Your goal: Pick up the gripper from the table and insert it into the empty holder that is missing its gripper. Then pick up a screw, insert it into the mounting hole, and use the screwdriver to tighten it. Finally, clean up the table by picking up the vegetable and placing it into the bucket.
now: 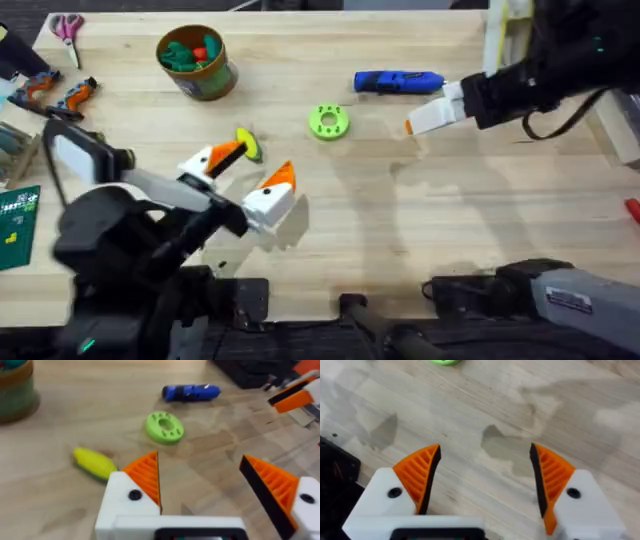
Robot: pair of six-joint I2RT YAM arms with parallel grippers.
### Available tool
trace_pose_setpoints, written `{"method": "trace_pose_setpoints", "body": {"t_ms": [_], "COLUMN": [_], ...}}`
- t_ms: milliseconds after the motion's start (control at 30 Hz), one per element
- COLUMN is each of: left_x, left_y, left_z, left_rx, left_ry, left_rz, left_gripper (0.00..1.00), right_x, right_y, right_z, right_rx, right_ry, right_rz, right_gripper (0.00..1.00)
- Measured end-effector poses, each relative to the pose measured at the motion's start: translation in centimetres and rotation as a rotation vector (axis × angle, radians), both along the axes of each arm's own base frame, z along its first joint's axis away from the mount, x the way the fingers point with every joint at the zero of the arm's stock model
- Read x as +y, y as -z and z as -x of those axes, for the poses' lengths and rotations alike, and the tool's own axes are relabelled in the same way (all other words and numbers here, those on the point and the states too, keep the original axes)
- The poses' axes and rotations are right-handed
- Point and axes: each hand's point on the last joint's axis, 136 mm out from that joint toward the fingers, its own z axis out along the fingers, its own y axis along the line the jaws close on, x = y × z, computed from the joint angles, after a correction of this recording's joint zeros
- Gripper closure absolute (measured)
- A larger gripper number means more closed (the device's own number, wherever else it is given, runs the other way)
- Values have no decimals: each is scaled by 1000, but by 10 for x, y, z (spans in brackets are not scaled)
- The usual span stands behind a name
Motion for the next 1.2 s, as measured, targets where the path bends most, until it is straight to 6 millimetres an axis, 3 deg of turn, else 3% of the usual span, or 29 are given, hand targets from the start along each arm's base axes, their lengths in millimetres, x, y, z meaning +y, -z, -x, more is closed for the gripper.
{"method": "trace_pose_setpoints", "body": {"t_ms": [67, 167, 300, 400, 633, 967, 1200], "left_x": [6, 15, 29, 40, 50, 45, 69], "left_y": [-8, -36, -68, -78, -89, -69, -23], "left_z": [10, 28, 49, 59, 44, 11, -23], "left_rx": [65, 123, 195, 297, 528, 771, 1002], "left_ry": [-45, -109, -198, -260, -311, -323, -496], "left_rz": [-8, -27, -67, -105, -139, -53, -101], "left_gripper": [16, 15, 15, 15, 15, 15, 13], "right_x": [-1, -9, -35, -55, -89, -97, -97], "right_y": [-7, -12, -16, -28, -57, -58, -58], "right_z": [2, 9, 27, 29, 26, 26, 26], "right_rx": [-17, -5, 74, 80, 40, 38, 38], "right_ry": [20, 87, 207, 284, 408, 437, 437], "right_rz": [-8, 0, 60, 99, 144, 153, 153], "right_gripper": [8, 7, 7, 8, 8, 8, 7]}}
